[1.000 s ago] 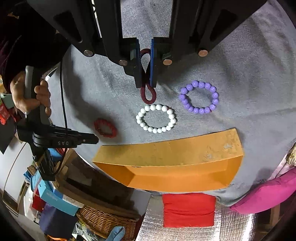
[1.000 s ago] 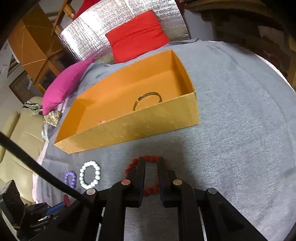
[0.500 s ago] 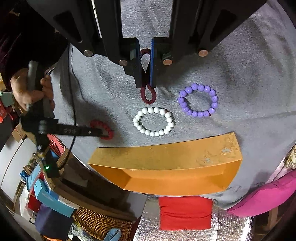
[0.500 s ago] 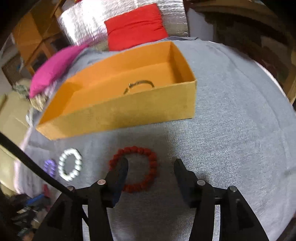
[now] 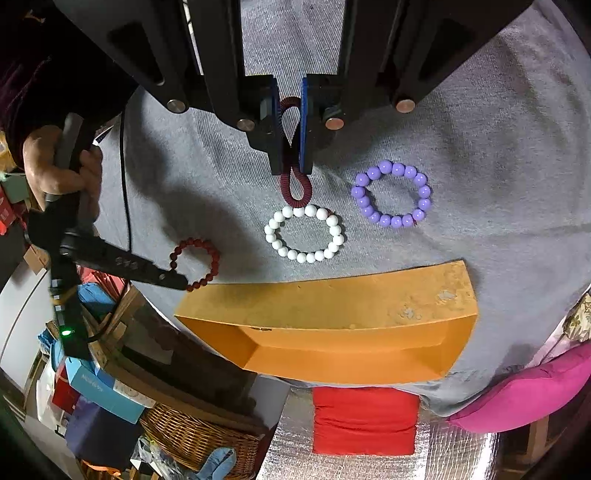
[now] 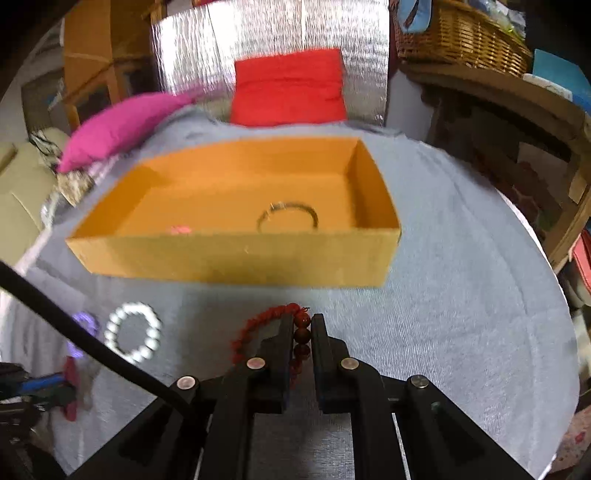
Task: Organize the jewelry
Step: 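Lift the red bead bracelet with the right tool while the left holds the bangle, then carry the dark red bangle and red bead bracelet over the orange box with both tools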
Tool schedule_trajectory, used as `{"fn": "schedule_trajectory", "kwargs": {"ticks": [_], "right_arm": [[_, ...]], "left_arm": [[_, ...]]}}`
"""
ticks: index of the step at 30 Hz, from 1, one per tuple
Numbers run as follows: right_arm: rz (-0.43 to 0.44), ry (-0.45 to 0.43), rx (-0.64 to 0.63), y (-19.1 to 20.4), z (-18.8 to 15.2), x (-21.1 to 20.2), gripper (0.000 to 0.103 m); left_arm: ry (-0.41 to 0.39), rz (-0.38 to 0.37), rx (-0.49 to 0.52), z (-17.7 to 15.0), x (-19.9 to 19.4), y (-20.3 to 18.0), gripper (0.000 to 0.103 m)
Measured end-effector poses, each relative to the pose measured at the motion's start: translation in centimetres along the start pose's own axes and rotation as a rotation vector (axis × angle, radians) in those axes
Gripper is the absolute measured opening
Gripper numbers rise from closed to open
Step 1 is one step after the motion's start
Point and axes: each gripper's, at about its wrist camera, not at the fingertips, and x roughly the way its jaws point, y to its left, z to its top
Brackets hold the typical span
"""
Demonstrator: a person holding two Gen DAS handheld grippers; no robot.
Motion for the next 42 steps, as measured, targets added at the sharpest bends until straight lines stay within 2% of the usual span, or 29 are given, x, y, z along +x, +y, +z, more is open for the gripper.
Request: {"fn": "schedule_trajectory", "kwargs": {"ticks": [3, 13, 21, 25, 29, 34, 38, 42], "right_arm": [[0.056, -0.047, 0.024, 0.0, 0.4, -1.4, 0.01], [0.165, -0.196, 0.046, 1.3, 1.7, -4.6, 0.01], [0.217, -0.245, 0.065, 2.5, 3.4, -5.3, 0.01], [0.244, -0.259, 0.08, 2.6, 5.0, -4.7, 0.01], [0.26, -0.255, 0.09, 2.8, 6.8, -3.3, 0.01], [0.286, -0.21, 0.112, 3.0, 9.2, -0.1, 0.01], [0.298, -0.165, 0.133, 3.5, 10.6, 2.7, 0.011], [0.299, -0.111, 0.159, 4.1, 11.6, 6.0, 0.011]], "left_arm": [[-0.015, 0.0, -0.007, 0.2, -0.1, -0.1, 0.009], [-0.116, 0.006, -0.026, 1.8, -1.1, -0.6, 0.009], [-0.218, 0.031, -0.033, 4.3, -2.0, -0.4, 0.009], [-0.243, 0.09, -0.023, 5.8, -1.9, 0.0, 0.009], [-0.263, 0.126, -0.013, 7.8, -1.9, 0.3, 0.009], [-0.266, 0.127, -0.017, 11.7, -1.1, 1.4, 0.009], [-0.26, 0.11, -0.07, 14.7, 0.9, 3.2, 0.009], [-0.207, 0.12, -0.113, 15.7, 3.7, 4.7, 0.009]]}}
